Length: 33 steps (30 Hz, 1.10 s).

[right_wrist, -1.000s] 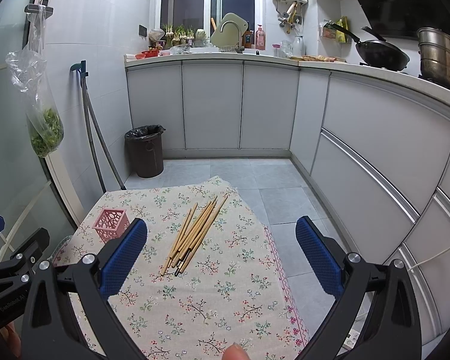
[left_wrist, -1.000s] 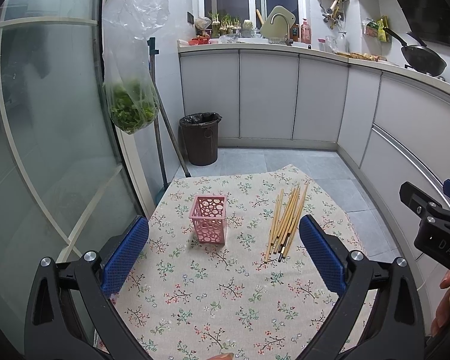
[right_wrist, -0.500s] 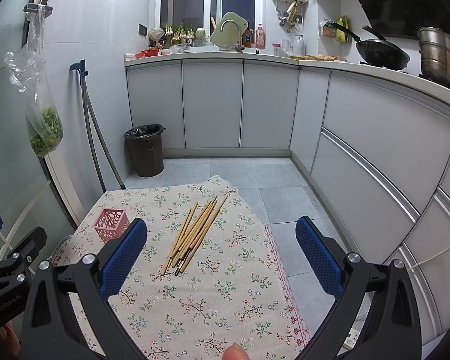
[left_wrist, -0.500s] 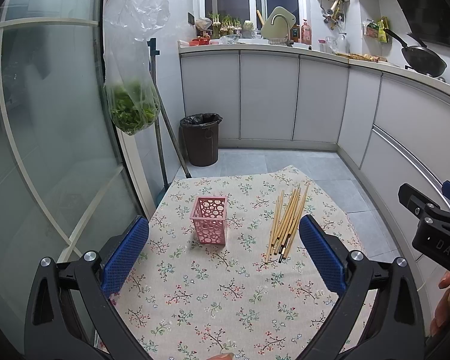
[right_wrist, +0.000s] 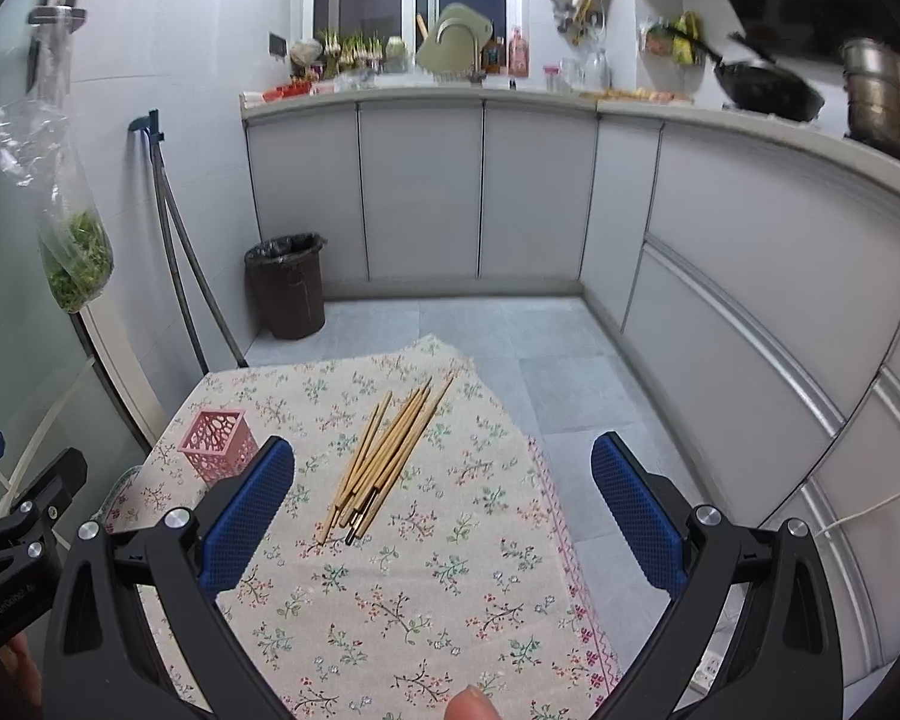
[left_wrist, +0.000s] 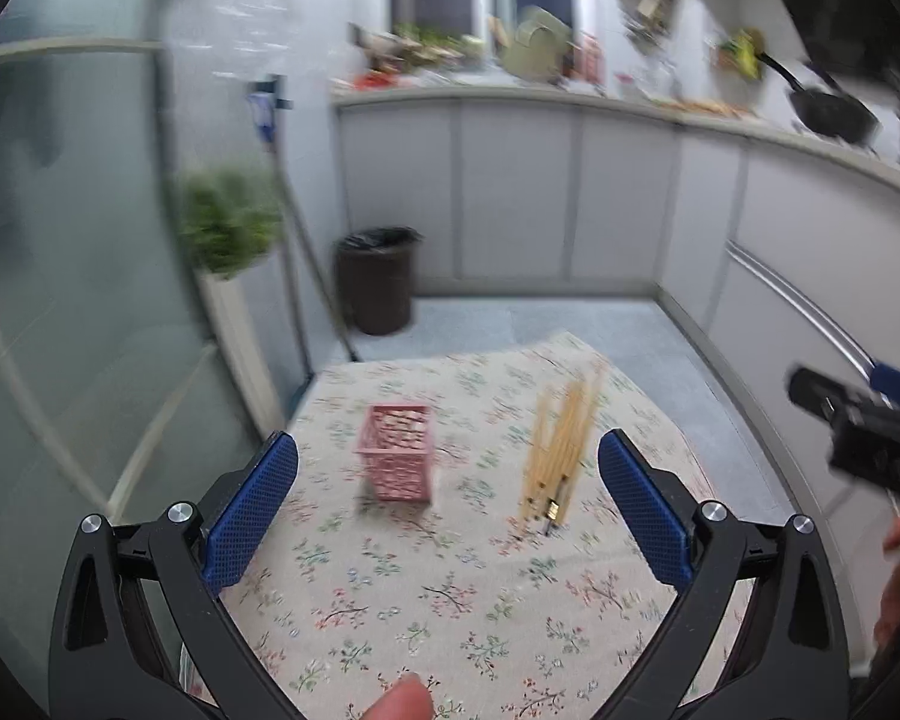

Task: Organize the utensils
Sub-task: 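Grasp one wooden chopstick from the pile with the left gripper while the right gripper grasps another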

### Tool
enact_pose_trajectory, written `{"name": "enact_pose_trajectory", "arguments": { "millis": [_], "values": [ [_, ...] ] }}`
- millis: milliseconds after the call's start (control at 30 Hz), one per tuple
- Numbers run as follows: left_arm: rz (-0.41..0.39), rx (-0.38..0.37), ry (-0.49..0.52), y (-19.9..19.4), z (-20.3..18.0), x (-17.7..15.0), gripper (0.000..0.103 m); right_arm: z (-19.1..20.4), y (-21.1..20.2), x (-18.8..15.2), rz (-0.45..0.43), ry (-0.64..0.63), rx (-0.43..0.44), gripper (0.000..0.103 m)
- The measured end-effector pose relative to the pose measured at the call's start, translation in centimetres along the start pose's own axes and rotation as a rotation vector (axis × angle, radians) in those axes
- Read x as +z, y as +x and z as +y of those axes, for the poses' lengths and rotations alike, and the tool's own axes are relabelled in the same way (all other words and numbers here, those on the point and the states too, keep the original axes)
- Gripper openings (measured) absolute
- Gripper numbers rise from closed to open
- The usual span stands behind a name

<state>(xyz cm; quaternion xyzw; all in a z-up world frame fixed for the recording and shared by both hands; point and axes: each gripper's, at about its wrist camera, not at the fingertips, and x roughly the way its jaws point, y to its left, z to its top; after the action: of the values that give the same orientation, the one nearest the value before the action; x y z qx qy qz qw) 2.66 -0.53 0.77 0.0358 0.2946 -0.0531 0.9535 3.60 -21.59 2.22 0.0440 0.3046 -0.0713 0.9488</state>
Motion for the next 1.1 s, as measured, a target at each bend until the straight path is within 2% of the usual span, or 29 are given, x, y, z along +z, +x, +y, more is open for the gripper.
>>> {"name": "enact_pose_trajectory", "arguments": {
  "millis": [100,233,300,367,467,500,600,667,700,867,1100],
  "values": [
    [0.086,-0.072,0.0,2.7,-0.2,1.4,0.096,-1.1,2.5,1.5,0.085,0.035,0.025,0.097],
    [0.189,-0.14,0.016,7.3,-1.3,4.1,0.096,-1.9,7.5,4.0,0.204,0.048,0.011,0.097],
    [0.271,-0.212,0.008,10.6,-2.3,5.4,0.096,-2.6,10.2,4.9,0.252,0.072,0.008,0.097],
    [0.347,-0.252,-0.003,13.6,-3.4,5.9,0.089,-3.9,13.3,5.7,0.301,0.12,0.018,0.097],
    [0.431,-0.259,0.023,18.5,-5.3,6.2,0.08,-5.7,17.7,5.9,0.367,0.188,0.039,0.095],
    [0.457,-0.25,0.037,20.5,-6.1,6.1,0.08,-6.2,19.3,5.8,0.391,0.209,0.046,0.092],
    [0.549,-0.239,0.043,26.0,-7.3,5.2,0.067,-7.1,23.4,5.3,0.456,0.222,0.044,0.081],
    [0.602,-0.219,0.041,29.4,-7.7,4.6,0.051,-7.2,26.0,5.0,0.496,0.224,0.061,0.076],
    [0.628,-0.207,0.043,31.5,-7.8,4.2,0.048,-7.3,27.1,4.8,0.507,0.223,0.077,0.074],
    [0.7,-0.194,0.008,39.1,-8.1,3.0,0.018,-7.3,32.5,3.3,0.551,0.223,0.125,0.071],
    [0.742,-0.163,0.006,44.0,-8.5,1.5,0.008,-7.3,38.0,0.7,0.626,0.238,0.146,0.07]
  ]
}}
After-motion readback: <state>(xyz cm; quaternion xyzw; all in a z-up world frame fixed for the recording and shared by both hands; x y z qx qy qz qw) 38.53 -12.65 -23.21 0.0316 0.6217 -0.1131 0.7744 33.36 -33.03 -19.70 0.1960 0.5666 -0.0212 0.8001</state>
